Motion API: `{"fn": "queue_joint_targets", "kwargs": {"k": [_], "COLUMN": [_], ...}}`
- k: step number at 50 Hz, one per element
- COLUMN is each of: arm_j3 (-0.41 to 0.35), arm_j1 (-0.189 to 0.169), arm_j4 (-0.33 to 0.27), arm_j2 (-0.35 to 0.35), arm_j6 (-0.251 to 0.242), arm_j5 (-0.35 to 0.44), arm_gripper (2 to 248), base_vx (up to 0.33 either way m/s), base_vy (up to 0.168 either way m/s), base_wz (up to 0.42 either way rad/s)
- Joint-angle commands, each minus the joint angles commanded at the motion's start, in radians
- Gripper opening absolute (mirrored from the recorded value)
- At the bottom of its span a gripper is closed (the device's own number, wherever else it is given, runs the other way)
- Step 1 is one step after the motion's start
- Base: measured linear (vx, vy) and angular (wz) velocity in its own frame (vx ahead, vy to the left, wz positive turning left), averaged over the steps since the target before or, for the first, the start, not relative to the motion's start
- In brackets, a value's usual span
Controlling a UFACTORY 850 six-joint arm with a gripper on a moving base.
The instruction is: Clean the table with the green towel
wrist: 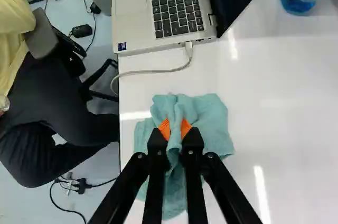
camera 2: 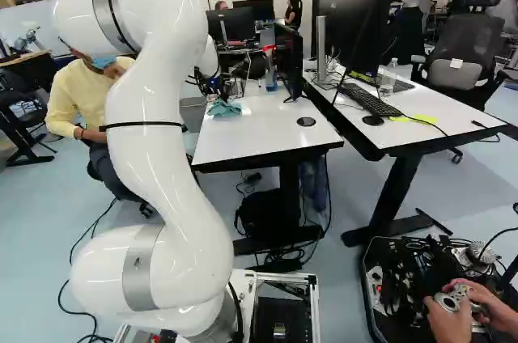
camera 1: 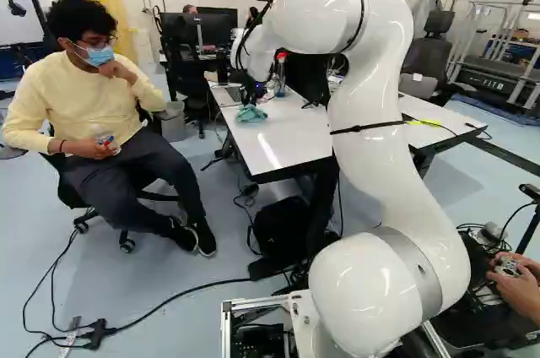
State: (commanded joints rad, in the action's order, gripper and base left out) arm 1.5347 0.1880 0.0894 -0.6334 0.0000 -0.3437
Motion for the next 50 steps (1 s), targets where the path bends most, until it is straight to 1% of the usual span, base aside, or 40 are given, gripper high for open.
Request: {"fn": "queue_joint_targets", "kwargs": {"k": [21, 50], "arm_j3": [0.002, 0.002], "arm_j1": [0.0, 0.0], "arm_j4": [0.0, 0.0], "arm_j2": [-0.007, -0.007], "arm_j6": [0.0, 0.0], "arm_j5": [-0.008, -0.113], "arm_gripper": [41, 41], "base_vx": [0.0, 0.0], "base_vy": [0.0, 0.0], "base_wz": [0.0, 0.0]}}
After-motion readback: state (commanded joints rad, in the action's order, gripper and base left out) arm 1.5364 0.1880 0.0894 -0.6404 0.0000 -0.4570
